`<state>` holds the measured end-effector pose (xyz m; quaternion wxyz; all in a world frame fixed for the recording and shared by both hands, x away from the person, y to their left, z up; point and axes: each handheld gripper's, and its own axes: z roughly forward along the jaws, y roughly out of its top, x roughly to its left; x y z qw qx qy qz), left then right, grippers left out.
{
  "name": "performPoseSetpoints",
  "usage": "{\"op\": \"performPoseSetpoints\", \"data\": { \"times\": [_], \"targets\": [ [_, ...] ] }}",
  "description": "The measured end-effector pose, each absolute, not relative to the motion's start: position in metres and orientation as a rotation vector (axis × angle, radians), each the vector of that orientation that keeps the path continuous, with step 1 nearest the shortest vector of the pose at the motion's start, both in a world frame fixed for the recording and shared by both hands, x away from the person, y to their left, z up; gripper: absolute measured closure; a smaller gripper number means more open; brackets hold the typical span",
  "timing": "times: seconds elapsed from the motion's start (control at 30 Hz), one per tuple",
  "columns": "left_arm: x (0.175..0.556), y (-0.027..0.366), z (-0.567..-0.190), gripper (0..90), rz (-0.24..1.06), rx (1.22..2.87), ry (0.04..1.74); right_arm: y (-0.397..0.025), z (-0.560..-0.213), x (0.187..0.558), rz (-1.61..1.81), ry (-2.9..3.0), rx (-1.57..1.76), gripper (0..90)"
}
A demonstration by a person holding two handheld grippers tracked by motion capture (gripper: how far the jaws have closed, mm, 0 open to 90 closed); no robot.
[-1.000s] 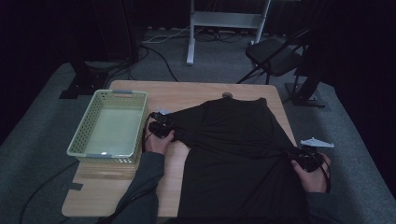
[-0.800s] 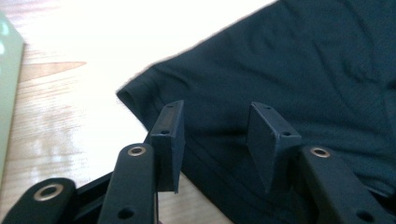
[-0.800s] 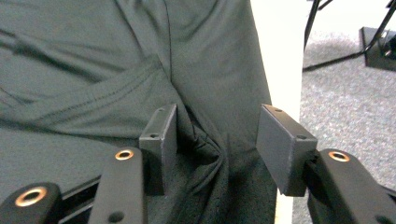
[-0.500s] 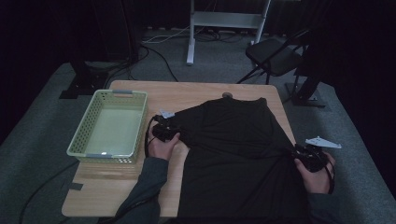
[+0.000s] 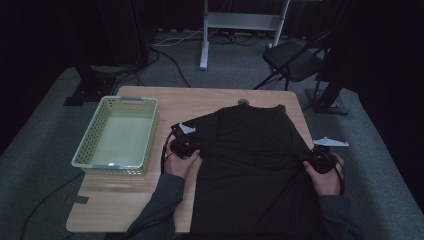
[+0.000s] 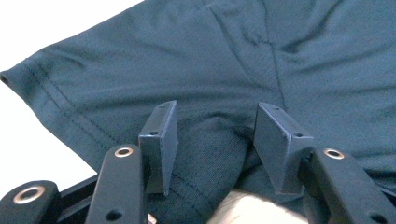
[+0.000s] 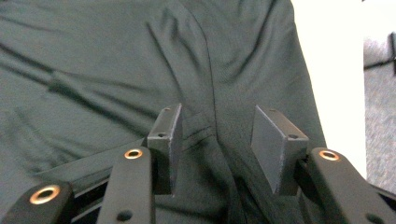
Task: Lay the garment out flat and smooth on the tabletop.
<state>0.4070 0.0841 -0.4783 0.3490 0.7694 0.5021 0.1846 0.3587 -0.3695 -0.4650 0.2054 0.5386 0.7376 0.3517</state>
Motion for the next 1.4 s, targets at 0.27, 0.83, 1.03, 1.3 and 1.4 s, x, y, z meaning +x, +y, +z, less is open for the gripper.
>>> {"op": "performPoseSetpoints", "data": {
  "times": [0.27,0.83,1.03,1.3,1.4],
  "targets": [
    [0.406,0.085,-0.481,48.6,0.481,1.983,1.287,-0.361,-0.465,0.358,0.922,2.161,1.463,86.1],
    [0.405,0.086,-0.482,47.5,0.485,1.981,1.271,-0.377,-0.445,0.298,1.176,2.101,1.426,61.1],
    [0.405,0.086,-0.482,48.4,0.498,1.983,1.273,-0.402,-0.448,0.294,1.079,1.973,1.52,59.0],
    [0.406,0.086,-0.482,52.4,0.549,1.993,1.288,-0.4,-0.473,0.307,0.951,1.994,1.56,57.8],
    [0.408,0.088,-0.482,53.8,0.545,1.983,1.297,-0.4,-0.474,0.31,0.948,1.996,1.572,61.0]
  ]
}}
